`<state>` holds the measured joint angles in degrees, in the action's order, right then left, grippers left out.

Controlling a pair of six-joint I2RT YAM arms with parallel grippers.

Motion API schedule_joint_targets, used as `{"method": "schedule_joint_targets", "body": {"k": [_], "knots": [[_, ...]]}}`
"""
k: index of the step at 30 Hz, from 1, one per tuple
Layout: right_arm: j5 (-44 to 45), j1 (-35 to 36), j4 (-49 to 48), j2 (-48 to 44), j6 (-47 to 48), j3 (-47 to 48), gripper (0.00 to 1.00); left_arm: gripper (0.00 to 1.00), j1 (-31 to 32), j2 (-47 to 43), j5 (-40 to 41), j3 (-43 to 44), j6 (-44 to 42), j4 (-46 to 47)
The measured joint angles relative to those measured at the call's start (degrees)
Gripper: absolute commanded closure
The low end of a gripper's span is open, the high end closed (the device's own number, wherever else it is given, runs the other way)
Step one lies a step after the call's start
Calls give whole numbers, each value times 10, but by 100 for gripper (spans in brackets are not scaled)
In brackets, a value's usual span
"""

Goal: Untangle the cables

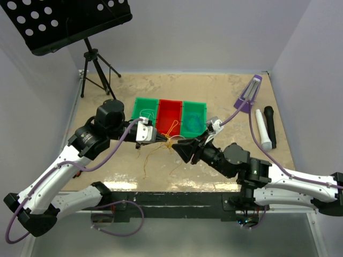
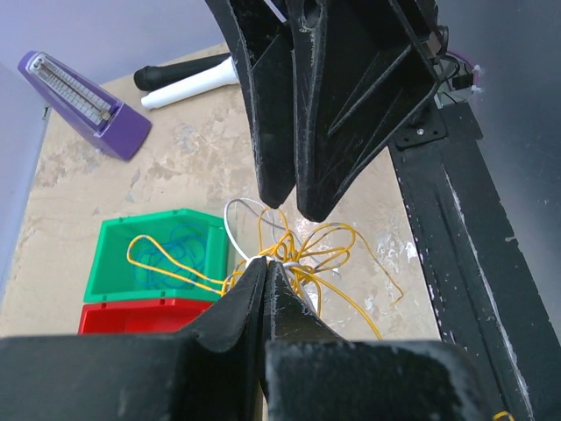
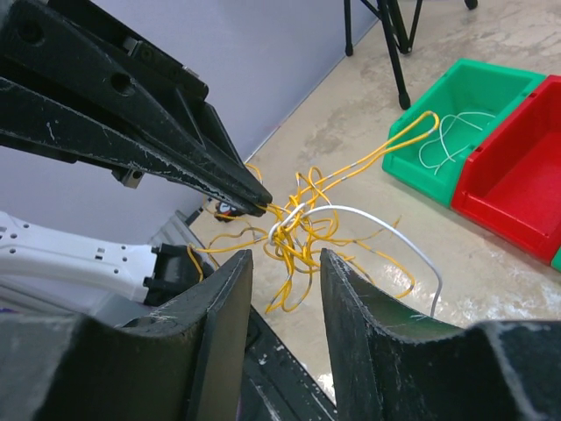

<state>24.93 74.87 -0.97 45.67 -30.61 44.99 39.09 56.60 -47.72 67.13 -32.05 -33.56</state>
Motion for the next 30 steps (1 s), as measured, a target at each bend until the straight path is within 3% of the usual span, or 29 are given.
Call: {"method": "schedule_joint_targets", "body": {"k": [9, 16, 20, 30], "knots": [[10, 0, -19, 21, 0, -3, 65, 100, 0, 0, -8, 3, 14, 0], [9, 0, -33, 35, -4, -6, 84, 100, 0, -2, -11, 3, 16, 1], [8, 0, -39, 36, -5, -9, 100, 100, 0, -3, -11, 3, 17, 1], [12, 0, -42, 36, -26, -27, 100, 100, 0, -9, -5, 3, 25, 4]]}}
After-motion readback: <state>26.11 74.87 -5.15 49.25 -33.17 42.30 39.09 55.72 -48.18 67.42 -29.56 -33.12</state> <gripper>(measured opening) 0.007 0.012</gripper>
